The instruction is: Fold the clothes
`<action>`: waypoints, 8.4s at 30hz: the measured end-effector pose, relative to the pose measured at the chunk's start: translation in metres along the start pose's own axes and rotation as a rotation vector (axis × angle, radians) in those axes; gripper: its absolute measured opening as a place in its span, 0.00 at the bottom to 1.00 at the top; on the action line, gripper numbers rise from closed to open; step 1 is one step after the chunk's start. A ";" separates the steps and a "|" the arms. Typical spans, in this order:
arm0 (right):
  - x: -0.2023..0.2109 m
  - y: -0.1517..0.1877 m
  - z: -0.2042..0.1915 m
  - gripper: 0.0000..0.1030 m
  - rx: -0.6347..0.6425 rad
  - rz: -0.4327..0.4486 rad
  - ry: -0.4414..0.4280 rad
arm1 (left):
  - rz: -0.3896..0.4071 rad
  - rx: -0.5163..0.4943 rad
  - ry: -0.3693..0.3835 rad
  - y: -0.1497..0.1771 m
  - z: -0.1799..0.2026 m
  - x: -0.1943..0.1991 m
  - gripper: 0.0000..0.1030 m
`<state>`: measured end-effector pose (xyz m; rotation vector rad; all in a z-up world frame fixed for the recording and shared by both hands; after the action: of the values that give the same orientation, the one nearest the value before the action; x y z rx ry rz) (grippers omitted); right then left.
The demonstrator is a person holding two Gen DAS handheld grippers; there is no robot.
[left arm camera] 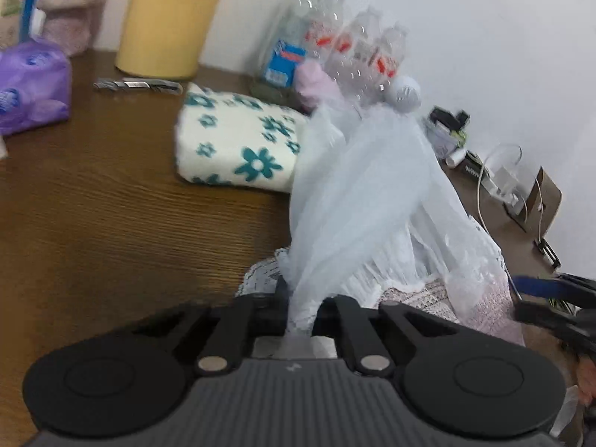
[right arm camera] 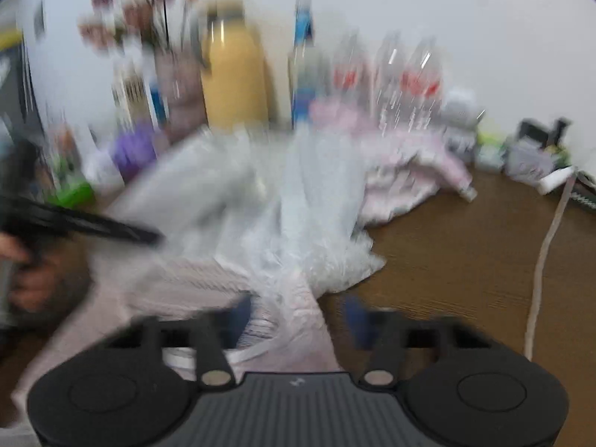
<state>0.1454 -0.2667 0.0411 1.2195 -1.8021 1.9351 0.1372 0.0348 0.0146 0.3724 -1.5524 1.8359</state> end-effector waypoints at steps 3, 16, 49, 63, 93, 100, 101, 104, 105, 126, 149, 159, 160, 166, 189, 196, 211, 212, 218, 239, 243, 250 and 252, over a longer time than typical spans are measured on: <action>-0.012 -0.005 -0.020 0.01 0.103 0.009 -0.073 | 0.079 -0.009 -0.103 0.019 -0.005 0.042 0.03; 0.018 -0.016 -0.096 0.54 0.360 0.035 -0.036 | 0.302 0.029 -0.287 0.112 -0.024 0.203 0.41; 0.150 0.116 0.061 0.64 -0.019 0.081 0.253 | -0.004 -0.352 -0.151 0.049 0.071 0.070 0.77; 0.149 0.188 0.013 0.62 -0.152 0.060 0.172 | -0.027 -0.310 -0.131 0.082 0.103 0.046 0.04; 0.085 0.052 -0.056 0.58 0.149 0.063 0.008 | -0.028 -0.397 -0.149 0.028 0.041 0.079 0.50; -0.016 0.014 -0.046 0.12 0.122 -0.068 0.002 | -0.037 -0.238 -0.323 0.038 -0.008 0.050 0.02; -0.017 0.017 -0.044 0.05 0.101 -0.049 0.019 | -0.028 -0.230 -0.346 0.037 -0.012 0.048 0.01; -0.016 0.023 -0.033 0.04 0.009 0.013 0.073 | -0.019 -0.207 -0.399 0.029 -0.021 0.042 0.01; -0.016 0.024 -0.030 0.05 -0.020 0.026 0.084 | -0.013 -0.201 -0.418 0.022 -0.023 0.043 0.01; -0.014 0.026 -0.018 0.11 -0.028 0.079 0.006 | -0.054 -0.285 -0.148 0.005 -0.005 0.013 0.08; 0.149 0.206 -0.073 0.25 0.194 0.099 -0.264 | -0.216 -0.688 0.288 0.137 0.022 0.169 0.35; 0.142 0.197 -0.072 0.26 0.151 0.116 -0.214 | -0.095 -0.412 0.244 0.106 0.051 0.172 0.55; 0.141 0.198 -0.073 0.26 0.171 0.124 -0.214 | -0.109 -0.420 0.217 0.108 0.059 0.163 0.55; 0.158 0.183 -0.042 0.27 0.206 0.155 -0.087 | -0.150 -0.541 0.216 0.135 0.065 0.140 0.52; 0.093 0.120 0.065 0.04 0.044 0.068 0.244 | -0.082 -0.403 -0.067 0.104 0.057 0.093 0.75; 0.115 0.111 0.059 0.18 0.071 0.115 0.137 | -0.078 -0.298 -0.008 0.082 0.059 0.113 0.72; 0.079 0.100 -0.011 0.14 0.224 0.069 -0.209 | -0.088 -0.484 -0.049 0.090 0.124 0.080 0.32; 0.081 0.102 -0.018 0.14 0.235 0.066 -0.261 | -0.063 -0.485 -0.019 0.089 0.130 0.088 0.38; 0.075 0.114 -0.036 0.11 0.282 0.060 -0.277 | -0.089 -0.555 -0.012 0.115 0.148 0.080 0.41; 0.169 0.199 -0.065 0.20 0.256 0.081 -0.408 | -0.065 -0.607 0.186 0.169 0.090 0.199 0.43; 0.159 0.204 -0.072 0.20 0.284 0.051 -0.357 | -0.105 -0.695 0.174 0.180 0.095 0.178 0.47; 0.162 0.205 -0.070 0.14 0.293 0.035 -0.366 | -0.110 -0.699 0.242 0.182 0.069 0.182 0.27; 0.161 0.199 -0.068 0.04 0.281 0.007 -0.378 | -0.132 -0.723 0.250 0.176 0.064 0.183 0.12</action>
<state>-0.1148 -0.3067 0.0168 1.7760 -1.7331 2.1294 -0.1244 0.0246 0.0120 -0.0899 -1.8260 1.0668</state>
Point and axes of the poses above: each gripper's, at about its wrist camera, not at the fingertips, and x roughly against the way its jaws point, z to its right, y to its underside, the point moved 1 cm from there along -x, roughly the way its jaws point, and after that the axes turned 6 degrees about -x, right-handed, at the moved point
